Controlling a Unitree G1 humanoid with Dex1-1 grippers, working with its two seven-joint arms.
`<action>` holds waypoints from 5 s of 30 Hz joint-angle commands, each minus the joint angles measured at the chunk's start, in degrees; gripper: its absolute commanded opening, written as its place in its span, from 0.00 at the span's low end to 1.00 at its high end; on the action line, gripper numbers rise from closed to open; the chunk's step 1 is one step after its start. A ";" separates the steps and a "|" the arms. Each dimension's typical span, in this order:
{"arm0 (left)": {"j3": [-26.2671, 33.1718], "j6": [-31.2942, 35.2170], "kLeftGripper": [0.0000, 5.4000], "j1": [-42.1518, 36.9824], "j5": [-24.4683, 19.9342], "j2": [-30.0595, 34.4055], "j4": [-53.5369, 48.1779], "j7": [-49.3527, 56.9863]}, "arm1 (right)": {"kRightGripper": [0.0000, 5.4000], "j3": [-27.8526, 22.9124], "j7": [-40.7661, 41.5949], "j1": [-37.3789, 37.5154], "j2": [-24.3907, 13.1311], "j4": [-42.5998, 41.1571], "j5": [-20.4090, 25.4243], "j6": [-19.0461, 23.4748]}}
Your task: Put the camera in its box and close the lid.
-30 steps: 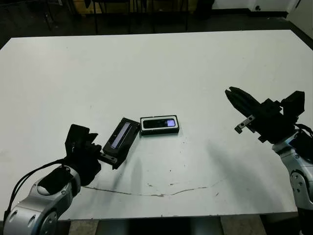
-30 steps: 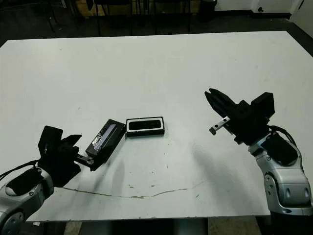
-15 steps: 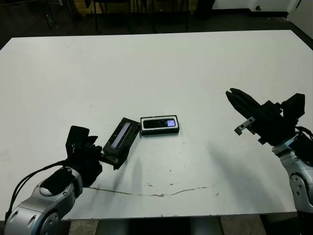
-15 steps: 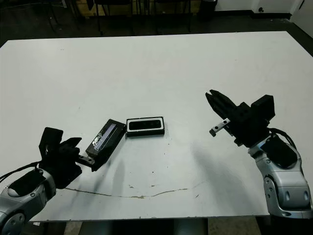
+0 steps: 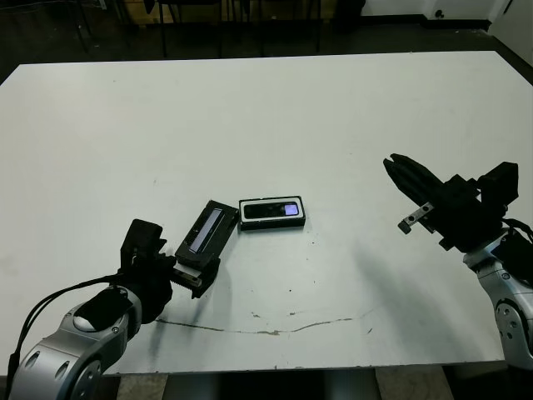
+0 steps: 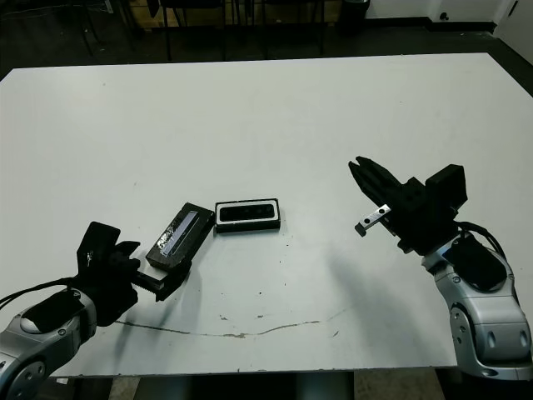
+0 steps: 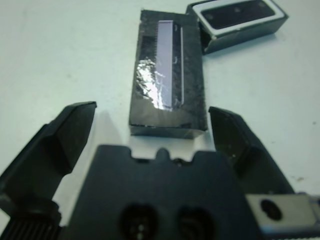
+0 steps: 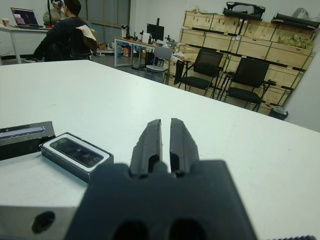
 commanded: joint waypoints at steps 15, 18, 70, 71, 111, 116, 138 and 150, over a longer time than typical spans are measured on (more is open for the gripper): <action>-2.68 -9.93 1.00 0.82 6.13 6.15 10.90 -1.64 | 0.00 -0.14 -0.72 1.81 0.16 0.39 0.44 0.95; -6.56 -15.63 1.00 0.81 10.47 11.34 13.15 -4.49 | 0.00 -0.33 -0.20 2.15 0.55 0.40 1.37 0.56; -16.66 -34.39 0.51 -15.60 13.31 19.56 45.19 -31.48 | 0.00 -3.42 -3.11 6.37 -0.52 -3.79 0.35 3.54; -16.66 -34.22 0.51 -15.77 13.46 19.82 44.86 -31.51 | 0.00 -3.36 -3.12 6.41 -0.54 -3.89 0.15 3.44; -14.46 -37.41 0.51 -44.21 10.79 14.40 62.27 -51.68 | 0.00 -2.38 0.71 1.84 0.39 3.86 0.42 -0.69; -15.30 -37.78 0.51 -45.58 11.02 12.56 65.74 -53.80 | 0.00 -2.53 -0.14 2.34 -0.26 2.11 0.55 1.12; -17.56 -41.79 0.51 -48.61 12.90 8.00 73.40 -62.05 | 0.00 -2.78 -0.59 2.21 -0.45 2.62 -1.11 0.57; -20.45 -42.13 0.51 -48.13 14.68 6.06 74.76 -63.01 | 0.00 -2.88 -0.49 2.28 -0.44 2.65 -1.00 0.41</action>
